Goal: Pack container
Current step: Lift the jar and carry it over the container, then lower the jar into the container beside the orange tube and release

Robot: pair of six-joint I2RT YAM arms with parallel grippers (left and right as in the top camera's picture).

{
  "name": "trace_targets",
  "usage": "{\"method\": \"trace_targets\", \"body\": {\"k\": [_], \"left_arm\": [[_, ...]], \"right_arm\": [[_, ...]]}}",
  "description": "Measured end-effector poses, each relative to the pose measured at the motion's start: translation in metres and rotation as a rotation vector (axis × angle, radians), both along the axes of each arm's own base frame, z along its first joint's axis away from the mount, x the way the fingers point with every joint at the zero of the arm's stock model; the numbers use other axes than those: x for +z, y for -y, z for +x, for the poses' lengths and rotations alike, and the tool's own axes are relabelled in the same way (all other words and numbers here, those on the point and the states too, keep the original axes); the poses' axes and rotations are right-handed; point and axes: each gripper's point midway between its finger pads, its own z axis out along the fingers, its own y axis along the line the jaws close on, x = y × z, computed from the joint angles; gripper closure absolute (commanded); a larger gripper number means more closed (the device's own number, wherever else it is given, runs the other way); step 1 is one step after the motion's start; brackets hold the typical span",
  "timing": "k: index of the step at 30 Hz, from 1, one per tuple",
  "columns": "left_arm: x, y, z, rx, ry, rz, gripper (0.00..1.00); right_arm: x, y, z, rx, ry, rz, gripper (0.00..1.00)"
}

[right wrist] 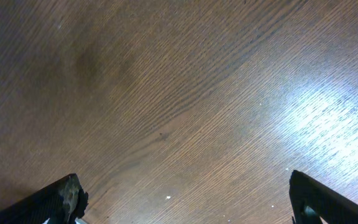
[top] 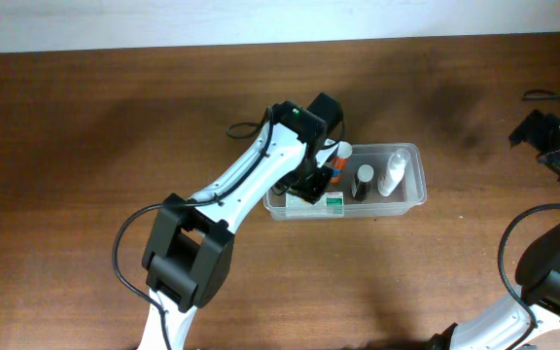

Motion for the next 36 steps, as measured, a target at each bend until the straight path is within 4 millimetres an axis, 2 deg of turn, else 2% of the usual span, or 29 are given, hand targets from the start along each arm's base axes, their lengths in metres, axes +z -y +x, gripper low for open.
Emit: {"method": "trace_targets", "body": {"k": [28,36], "left_arm": [[-0.002,0.000,0.011,0.017,0.022,-0.018,0.65],[-0.002,-0.013,0.019,0.088,0.011,-0.010,0.65]], "right_arm": [[0.000,0.000,0.000,0.000,0.000,0.000,0.01],[0.000,0.000,0.000,0.001,0.000,0.000,0.02]]}}
